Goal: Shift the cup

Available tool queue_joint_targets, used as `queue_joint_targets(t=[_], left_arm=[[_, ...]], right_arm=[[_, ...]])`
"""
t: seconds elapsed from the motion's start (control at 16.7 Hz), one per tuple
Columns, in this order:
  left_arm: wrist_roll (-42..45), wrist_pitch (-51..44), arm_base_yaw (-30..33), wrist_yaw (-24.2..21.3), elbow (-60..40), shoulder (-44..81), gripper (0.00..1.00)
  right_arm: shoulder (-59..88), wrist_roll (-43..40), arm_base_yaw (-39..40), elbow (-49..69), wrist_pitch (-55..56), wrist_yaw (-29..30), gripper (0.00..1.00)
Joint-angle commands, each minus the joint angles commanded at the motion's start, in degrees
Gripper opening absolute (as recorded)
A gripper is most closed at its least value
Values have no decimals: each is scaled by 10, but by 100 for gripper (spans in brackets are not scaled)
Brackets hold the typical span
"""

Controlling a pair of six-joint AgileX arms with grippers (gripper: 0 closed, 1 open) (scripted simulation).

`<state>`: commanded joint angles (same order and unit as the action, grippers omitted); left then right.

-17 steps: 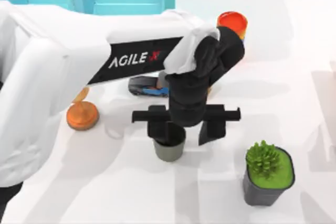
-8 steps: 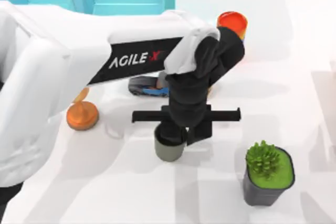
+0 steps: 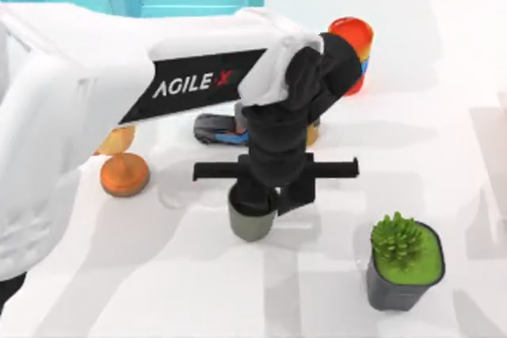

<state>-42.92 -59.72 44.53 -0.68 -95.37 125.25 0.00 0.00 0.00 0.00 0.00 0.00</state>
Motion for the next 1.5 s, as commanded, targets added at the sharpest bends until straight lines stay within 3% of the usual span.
queue_joint_targets(t=[0.42,0.78,1.08,1.26,1.5], left_arm=[[122,-53,-110,-40,90,-152,0],[284,-94,-271,-52,207,-267,0],[407,-58,-408,-32,244,-288,0],[441,-38,-445,-23,246,-285,0],[443,-38,-444,-22,245,-285,0]], right_arm=[[0,0,0,0,0,0,100],[0,0,0,0,0,0,100],[0,0,0,0,0,0,100],[0,0,0,0,0,0,100],[0,0,0,0,0,0,100]])
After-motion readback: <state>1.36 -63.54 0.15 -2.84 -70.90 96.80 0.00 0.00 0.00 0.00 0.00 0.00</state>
